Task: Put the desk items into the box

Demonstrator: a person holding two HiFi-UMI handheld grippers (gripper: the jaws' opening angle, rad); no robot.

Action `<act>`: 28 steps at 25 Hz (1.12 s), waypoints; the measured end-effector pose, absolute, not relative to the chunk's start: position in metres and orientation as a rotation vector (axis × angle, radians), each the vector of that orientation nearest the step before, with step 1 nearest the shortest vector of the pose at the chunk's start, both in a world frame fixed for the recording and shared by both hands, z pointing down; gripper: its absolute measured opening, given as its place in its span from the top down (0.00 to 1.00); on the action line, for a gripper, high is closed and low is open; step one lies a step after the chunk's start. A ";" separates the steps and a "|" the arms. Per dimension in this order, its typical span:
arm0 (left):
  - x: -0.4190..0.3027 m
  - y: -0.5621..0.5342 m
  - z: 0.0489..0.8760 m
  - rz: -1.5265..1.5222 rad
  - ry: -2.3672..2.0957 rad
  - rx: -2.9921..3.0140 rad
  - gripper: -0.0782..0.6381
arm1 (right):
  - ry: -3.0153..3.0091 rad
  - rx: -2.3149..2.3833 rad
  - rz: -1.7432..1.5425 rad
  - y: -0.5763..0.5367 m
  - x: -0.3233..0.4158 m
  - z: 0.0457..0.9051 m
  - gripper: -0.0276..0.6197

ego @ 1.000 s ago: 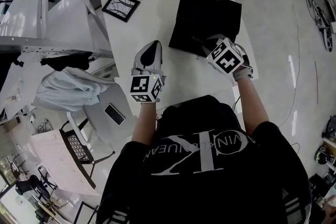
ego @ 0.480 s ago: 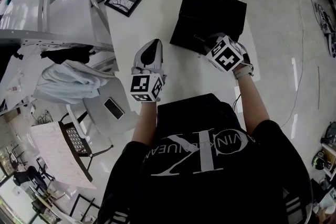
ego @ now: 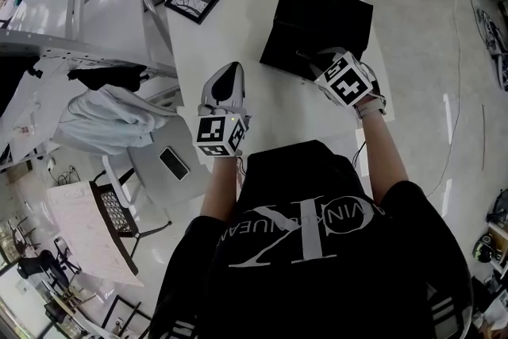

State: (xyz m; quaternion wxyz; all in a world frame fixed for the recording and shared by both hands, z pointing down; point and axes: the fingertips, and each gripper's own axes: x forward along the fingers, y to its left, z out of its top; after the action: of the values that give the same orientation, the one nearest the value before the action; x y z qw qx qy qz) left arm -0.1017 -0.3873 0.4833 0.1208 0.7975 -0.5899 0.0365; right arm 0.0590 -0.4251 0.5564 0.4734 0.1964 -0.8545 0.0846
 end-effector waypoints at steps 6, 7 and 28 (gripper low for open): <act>-0.100 -0.376 0.478 0.101 -1.733 2.332 0.88 | -2.089 0.479 0.201 -0.422 0.062 0.556 0.86; -0.100 -0.373 0.477 0.103 -1.734 2.331 0.88 | -2.086 0.481 0.200 -0.421 0.062 0.556 0.86; -0.101 -0.349 0.447 0.088 -1.744 2.406 0.88 | -2.383 0.838 0.321 -0.397 0.088 0.476 0.93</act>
State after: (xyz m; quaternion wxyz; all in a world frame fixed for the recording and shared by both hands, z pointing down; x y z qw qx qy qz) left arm -0.1010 -0.3493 0.4472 0.0842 0.8065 -0.5845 0.0295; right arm 0.0879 -0.3969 0.4762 0.2934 0.3148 -0.8946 0.1204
